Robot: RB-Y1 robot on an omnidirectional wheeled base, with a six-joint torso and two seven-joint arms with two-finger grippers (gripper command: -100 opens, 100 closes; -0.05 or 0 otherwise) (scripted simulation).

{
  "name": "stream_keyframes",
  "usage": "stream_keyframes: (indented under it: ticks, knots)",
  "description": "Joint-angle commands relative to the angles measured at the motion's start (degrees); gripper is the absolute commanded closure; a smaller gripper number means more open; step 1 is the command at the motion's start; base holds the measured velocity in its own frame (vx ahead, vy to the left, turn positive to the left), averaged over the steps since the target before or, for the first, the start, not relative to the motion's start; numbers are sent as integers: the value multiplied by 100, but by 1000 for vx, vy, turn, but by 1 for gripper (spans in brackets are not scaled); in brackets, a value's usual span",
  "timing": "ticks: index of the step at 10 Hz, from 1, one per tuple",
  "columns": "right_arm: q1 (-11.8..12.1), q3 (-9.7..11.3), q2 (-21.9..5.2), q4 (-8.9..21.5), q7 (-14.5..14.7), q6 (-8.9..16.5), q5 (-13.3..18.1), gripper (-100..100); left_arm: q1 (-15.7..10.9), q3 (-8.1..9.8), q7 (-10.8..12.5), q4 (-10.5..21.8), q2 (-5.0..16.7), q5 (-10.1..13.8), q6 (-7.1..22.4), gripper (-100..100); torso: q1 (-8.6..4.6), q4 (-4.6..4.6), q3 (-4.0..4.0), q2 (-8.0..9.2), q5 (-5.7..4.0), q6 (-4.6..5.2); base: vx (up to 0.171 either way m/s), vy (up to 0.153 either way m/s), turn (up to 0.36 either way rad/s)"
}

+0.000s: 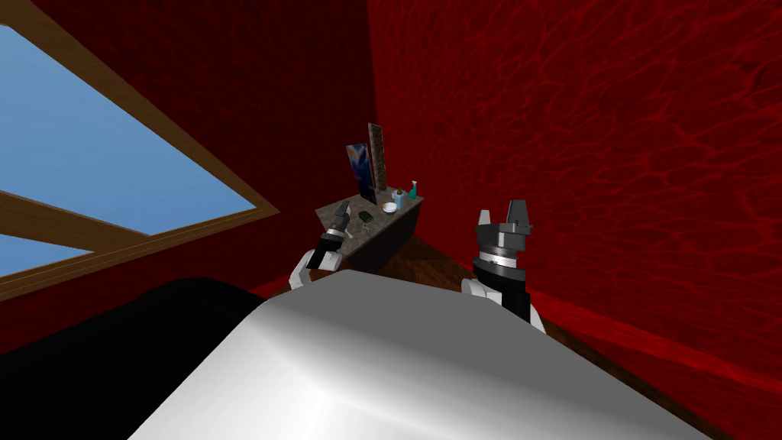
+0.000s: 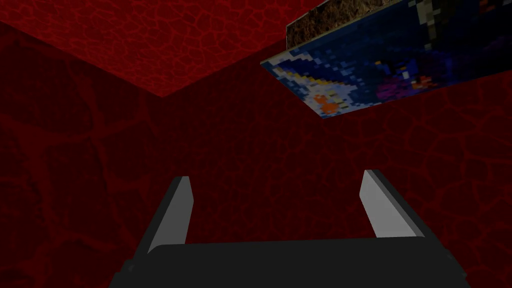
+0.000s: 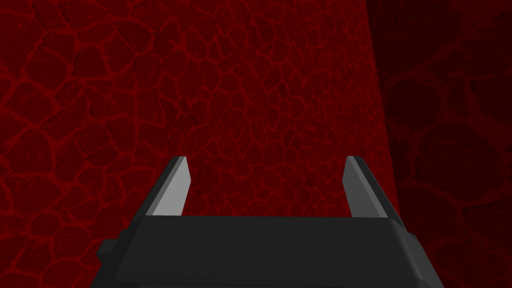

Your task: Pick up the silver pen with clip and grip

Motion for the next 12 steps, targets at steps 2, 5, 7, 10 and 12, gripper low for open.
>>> stream_keyframes:
  ticks: [2,5,7,10,12]
  knots:
    - [0,0,0,0,0,0,0,0,1,45,-38,98,264,130,395,-100,-2,0,1,2,0,-1,32,8,-18]
    - [0,0,0,0,0,0,0,0,-43,151,-64,269,620,346,837,-100,-2,0,0,0,-1,0,39,7,-38]
    - [0,0,0,0,0,0,0,0,-65,201,-82,357,901,460,1170,-100,-1,-1,-2,-3,0,-1,39,2,-16]
    - [0,0,0,0,0,0,0,0,-88,247,-104,447,1114,577,1561,-100,-3,0,1,1,-1,-1,31,1,-23]
    - [0,0,0,0,0,0,0,0,-112,288,-131,539,1324,697,1856,-100,-6,0,0,0,-2,0,34,-5,-25]
